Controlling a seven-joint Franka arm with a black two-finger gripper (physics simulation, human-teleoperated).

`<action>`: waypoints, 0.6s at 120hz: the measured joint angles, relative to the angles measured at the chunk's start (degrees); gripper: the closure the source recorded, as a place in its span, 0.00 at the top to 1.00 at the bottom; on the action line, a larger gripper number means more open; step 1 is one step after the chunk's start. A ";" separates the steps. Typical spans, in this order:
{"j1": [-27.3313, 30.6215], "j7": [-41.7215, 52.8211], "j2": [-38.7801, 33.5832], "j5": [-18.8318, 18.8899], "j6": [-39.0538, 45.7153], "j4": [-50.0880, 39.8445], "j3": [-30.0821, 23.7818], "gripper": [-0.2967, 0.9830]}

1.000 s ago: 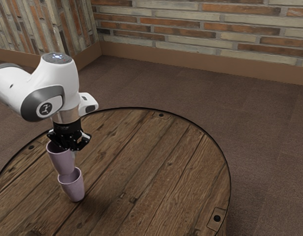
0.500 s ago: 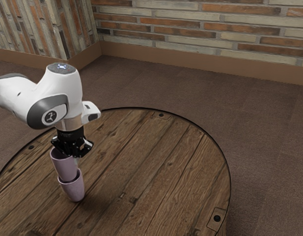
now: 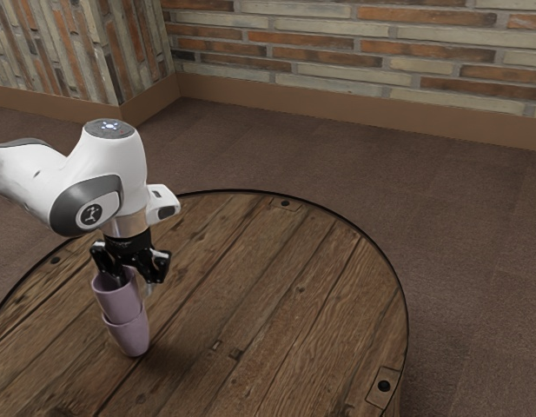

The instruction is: Place the right cup onto the left cup

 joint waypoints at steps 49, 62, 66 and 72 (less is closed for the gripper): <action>0.00 0.64 -0.21 0.27 -4.50 9.94 -0.60 0.70; -0.01 0.87 1.95 0.24 -9.96 20.66 -0.76 0.73; -0.02 0.99 3.50 0.20 -12.15 25.20 -0.78 0.73; -0.06 1.51 6.82 0.14 -15.74 33.47 -0.55 0.74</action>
